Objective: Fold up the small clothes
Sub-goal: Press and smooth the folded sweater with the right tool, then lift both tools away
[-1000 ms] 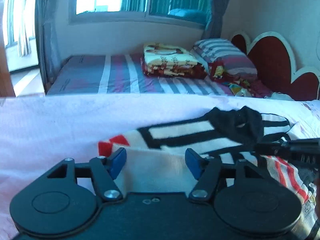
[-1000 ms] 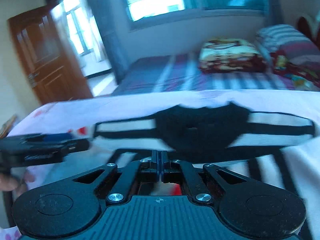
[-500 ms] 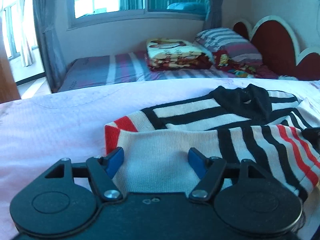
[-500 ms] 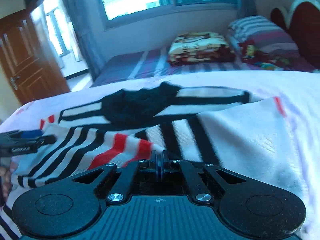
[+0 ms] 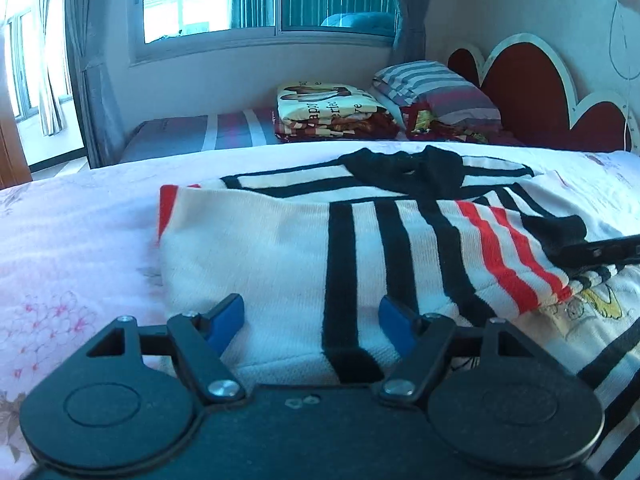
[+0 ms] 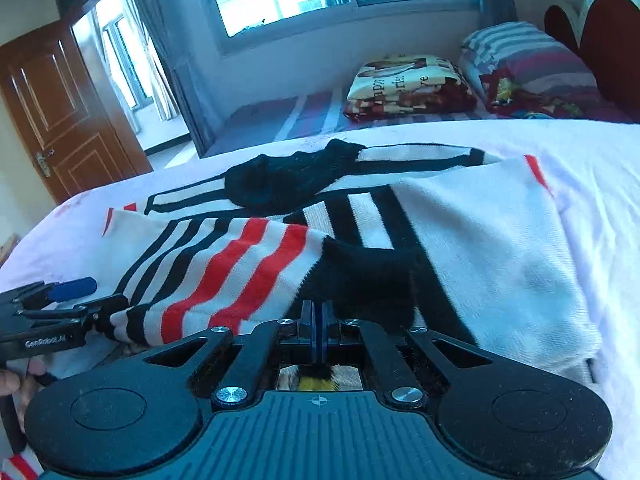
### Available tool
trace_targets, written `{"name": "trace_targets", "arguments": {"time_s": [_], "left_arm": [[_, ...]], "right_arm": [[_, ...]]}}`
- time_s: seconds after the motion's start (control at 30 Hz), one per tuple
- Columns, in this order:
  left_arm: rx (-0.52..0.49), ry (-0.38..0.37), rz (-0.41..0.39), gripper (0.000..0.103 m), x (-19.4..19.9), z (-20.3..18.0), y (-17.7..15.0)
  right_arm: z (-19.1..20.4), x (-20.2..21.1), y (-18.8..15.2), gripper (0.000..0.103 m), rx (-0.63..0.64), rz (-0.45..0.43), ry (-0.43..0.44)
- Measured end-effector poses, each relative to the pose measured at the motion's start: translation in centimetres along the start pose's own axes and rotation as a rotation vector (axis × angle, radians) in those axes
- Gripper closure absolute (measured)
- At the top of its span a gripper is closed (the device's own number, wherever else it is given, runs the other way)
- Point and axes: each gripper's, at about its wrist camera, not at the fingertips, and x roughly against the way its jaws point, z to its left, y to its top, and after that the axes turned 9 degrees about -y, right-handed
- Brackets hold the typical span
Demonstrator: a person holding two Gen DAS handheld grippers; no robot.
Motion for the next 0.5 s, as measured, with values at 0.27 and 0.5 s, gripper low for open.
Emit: {"name": "trace_targets", "arguments": {"time_s": [0.27, 0.5], "left_arm": [[0.030, 0.057, 0.005, 0.030, 0.0, -1.0, -0.1], [0.054, 0.083, 0.016, 0.030, 0.3, -1.3, 0.2]], "right_arm": [[-2.8, 0.3, -0.1, 0.046, -0.062, -0.018, -0.014], [-3.5, 0.9, -0.1, 0.096, -0.045, -0.011, 0.032]]}}
